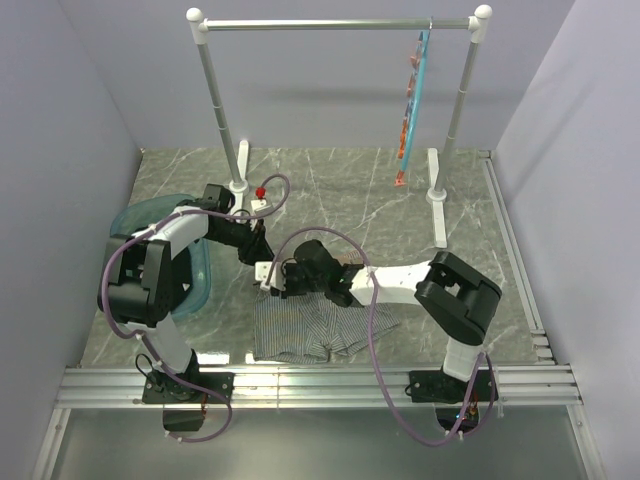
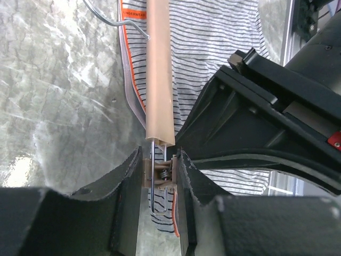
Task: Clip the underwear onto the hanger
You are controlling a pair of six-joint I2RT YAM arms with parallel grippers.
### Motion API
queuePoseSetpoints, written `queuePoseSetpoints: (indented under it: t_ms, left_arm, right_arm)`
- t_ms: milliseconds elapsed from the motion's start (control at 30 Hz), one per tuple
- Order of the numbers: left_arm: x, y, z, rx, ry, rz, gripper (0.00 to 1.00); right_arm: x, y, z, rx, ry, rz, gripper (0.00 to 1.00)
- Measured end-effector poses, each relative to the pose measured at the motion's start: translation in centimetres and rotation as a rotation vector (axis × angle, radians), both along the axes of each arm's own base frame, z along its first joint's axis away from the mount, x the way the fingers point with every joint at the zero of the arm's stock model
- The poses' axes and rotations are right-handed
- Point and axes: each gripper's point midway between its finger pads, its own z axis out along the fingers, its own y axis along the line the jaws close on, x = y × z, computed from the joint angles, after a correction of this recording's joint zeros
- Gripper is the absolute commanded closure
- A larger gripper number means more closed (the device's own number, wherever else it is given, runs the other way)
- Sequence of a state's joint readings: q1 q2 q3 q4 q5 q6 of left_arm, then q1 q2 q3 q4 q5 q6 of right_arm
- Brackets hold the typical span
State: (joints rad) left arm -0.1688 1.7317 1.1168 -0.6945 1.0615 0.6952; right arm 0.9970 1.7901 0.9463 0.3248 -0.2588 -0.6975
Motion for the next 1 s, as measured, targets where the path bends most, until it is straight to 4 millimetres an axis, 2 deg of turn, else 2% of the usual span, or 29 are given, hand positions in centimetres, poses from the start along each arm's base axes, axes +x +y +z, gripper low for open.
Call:
queuePoseSetpoints:
  t_ms: [400,700,833,1000]
  left_arm:
    - [-0.3,0.2,-0.1,0.009,0.006,-0.007,1.00]
    - [-0.2,0.1,0.0,0.010,-0.003,-0.009,0.99]
    - [-0.1,0.1,0.1,0.010,-0.005,-0.010,1.00]
    - [-0.2,0.0,0.1,0.010,-0.002,-0.013,1.00]
  right_arm:
    - [-1.0,-0.1,-1.2,-0.049,0.069,0.048,0.58]
    - [0.1,0.3,-1.9,-0.076,0.095,-0.008,0.60]
    - [0.4,0.3,-1.9,-0.083,0.095,-0.023,0.77]
    - [0.4,0.3,-2.1,-0.086,0.096,-0.027,0.90]
